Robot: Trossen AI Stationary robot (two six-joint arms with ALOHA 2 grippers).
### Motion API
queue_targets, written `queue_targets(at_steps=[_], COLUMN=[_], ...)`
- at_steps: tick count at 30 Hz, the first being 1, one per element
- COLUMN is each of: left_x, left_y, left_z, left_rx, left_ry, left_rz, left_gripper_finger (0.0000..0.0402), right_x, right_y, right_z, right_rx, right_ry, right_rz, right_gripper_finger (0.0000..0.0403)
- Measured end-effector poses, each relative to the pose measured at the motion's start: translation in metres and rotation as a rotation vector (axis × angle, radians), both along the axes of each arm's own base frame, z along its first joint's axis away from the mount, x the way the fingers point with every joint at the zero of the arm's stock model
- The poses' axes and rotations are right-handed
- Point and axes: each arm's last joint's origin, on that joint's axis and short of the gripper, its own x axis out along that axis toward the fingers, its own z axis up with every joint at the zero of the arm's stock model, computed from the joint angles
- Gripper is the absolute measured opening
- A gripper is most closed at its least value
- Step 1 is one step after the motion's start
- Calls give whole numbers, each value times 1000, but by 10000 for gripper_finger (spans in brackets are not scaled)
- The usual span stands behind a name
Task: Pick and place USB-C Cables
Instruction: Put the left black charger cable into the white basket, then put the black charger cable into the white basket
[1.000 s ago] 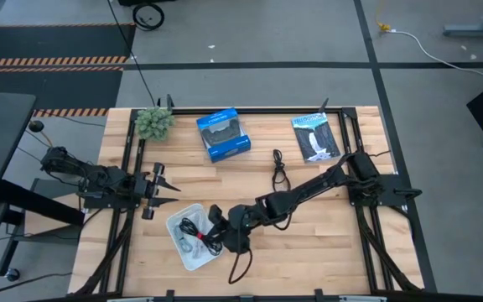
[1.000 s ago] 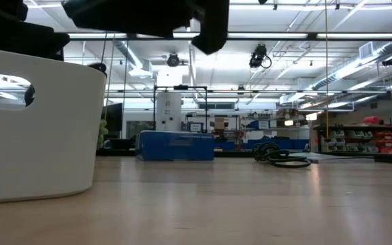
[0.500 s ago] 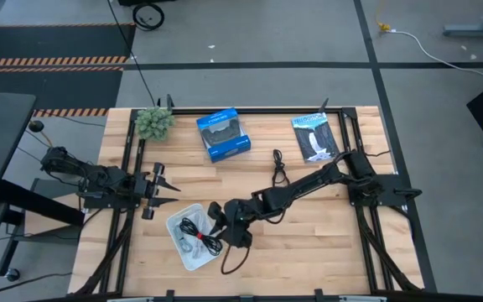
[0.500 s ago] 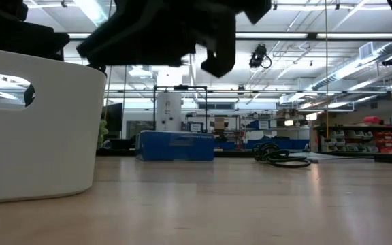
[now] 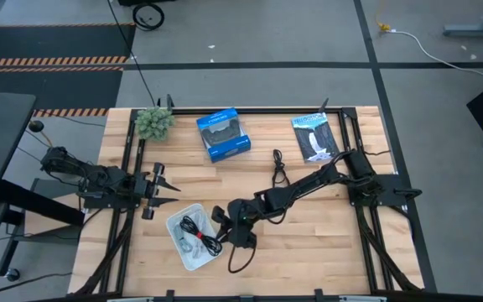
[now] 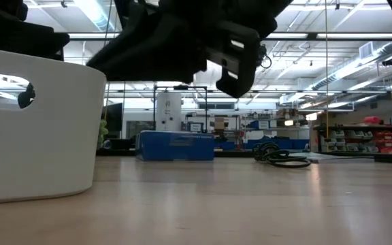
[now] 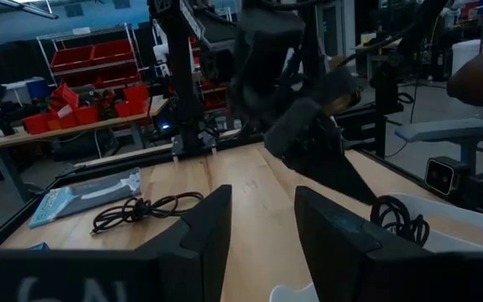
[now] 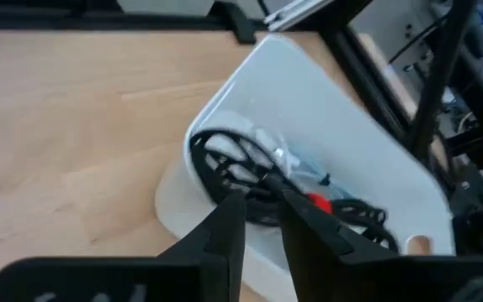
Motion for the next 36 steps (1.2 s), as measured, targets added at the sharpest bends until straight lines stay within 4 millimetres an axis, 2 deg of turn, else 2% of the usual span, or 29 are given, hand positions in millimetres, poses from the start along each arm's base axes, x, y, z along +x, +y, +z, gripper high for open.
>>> queue_targets(at_steps=[4, 6, 10, 14, 18, 22, 24, 29, 32, 36], left_x=[0, 0, 0, 0, 0, 0, 0, 0, 0, 0], left_y=[0, 0, 0, 0, 0, 0, 0, 0, 0, 0], left_z=[0, 0, 0, 0, 0, 0, 0, 0, 0, 0], left_rx=[0, 0, 0, 0, 0, 0, 0, 0, 0, 0], left_ry=[0, 0, 0, 1, 1, 1, 1, 1, 1, 1], left_rz=[0, 0, 0, 0, 0, 0, 0, 0, 0, 0], left_gripper_finger=[142, 142, 142, 142, 142, 142, 142, 142, 142, 142], right_x=[-2, -4, -8, -14, -24, -40, -49, -72, -80, -90], right_y=[7, 13, 16, 4, -17, -50, -65, -101, -124, -144], right_z=[0, 2, 19, 36, 49, 51, 49, 42, 38, 26], right_rx=[-9, -70, -254, -318, -302, -205, -163, -186, -172, -236], right_ry=[-2, -30, -130, -118, -42, 178, 298, 539, 626, 709], right_rz=[4, -25, -204, -392, -660, -844, -928, -1129, -1234, -1247], right_gripper_finger=[82, 82, 82, 82, 82, 82, 82, 96, 111, 135])
